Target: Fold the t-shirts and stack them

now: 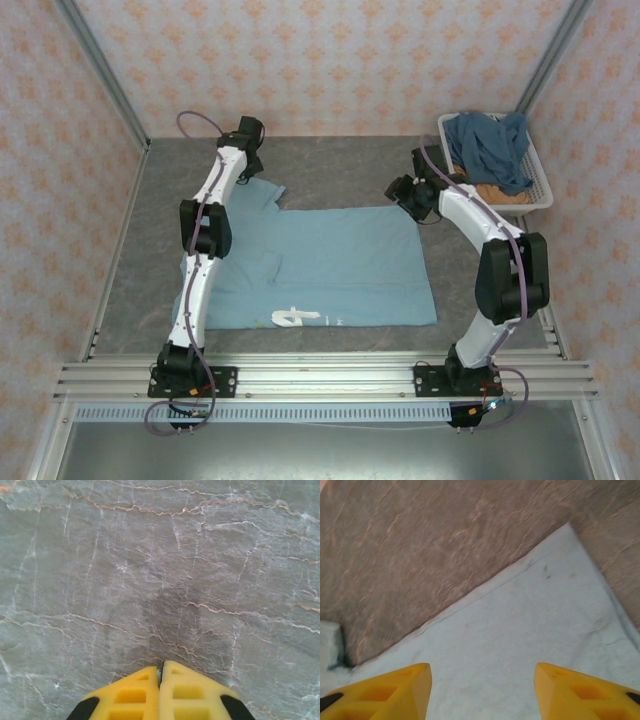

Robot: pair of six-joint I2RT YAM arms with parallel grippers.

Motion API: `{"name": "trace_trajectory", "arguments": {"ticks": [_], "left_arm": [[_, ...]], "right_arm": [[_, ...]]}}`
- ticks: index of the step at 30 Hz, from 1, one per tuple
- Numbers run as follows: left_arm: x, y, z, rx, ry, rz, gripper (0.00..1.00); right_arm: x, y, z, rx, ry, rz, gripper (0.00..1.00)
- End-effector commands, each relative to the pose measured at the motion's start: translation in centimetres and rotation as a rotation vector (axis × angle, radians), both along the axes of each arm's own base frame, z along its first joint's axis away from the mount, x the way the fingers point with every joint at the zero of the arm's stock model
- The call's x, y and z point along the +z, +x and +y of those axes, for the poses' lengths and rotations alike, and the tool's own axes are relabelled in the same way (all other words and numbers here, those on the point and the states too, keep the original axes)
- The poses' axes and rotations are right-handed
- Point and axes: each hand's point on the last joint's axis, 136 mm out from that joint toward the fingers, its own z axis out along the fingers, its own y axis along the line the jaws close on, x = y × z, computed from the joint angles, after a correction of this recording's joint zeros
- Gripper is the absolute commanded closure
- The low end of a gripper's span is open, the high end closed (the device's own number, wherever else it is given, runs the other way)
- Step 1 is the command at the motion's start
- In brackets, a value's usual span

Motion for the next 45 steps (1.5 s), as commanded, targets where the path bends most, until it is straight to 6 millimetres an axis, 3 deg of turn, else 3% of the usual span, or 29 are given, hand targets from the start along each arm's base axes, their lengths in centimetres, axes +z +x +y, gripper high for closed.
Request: {"name": "trace_trajectory", "arguments": {"ticks": [1,4,9,16,24,30,35,39,45], "left_arm": [[-0.3,-3.5,-1.2,-0.022,-0.027,0.139,1.0],[2.5,-2.8,-1.7,-0.031,-0.056,0.074,1.0],[4.7,-2.6,-2.7,-0.015,-0.134,0.015,1.0],[5.4,-2.5,-4.0,-0.035,-0.212,0.004,1.0],[6.2,-2.8,-4.1,-0.05,-0.211,0.002,1.0],[6.6,-3.1,-4.2,-0.064,-0.212,0.009,1.0],[7.8,-3.3,-4.0,-0.07,-0.204,-0.003,1.0],[8.9,-3.7,-3.8,-0.074,-0.21,-0.011,1.0],[11.7,-6.1,-3.7,-0.056,-0.23,-0.01,1.0]], "right_arm": [[-1.8,0.3,-3.6,-0.136,-0.142,0.069,0.45],[-3.3,1.2,-4.7,-0.186,-0.203,0.099,0.47],[-5.3,3.3,-5.2,-0.194,-0.251,0.125,0.48],[-7.3,5.9,-5.3,-0.158,-0.26,0.168,0.5],[-9.7,4.9,-6.0,-0.183,-0.281,0.281,0.53],[-10.8,5.4,-5.7,-0.183,-0.265,0.294,0.6],[-11.1,5.7,-5.5,-0.166,-0.267,0.308,0.79],[-10.2,5.5,-5.8,-0.174,-0.28,0.304,0.99],[-7.9,5.4,-5.8,-0.161,-0.274,0.27,1.0]]}}
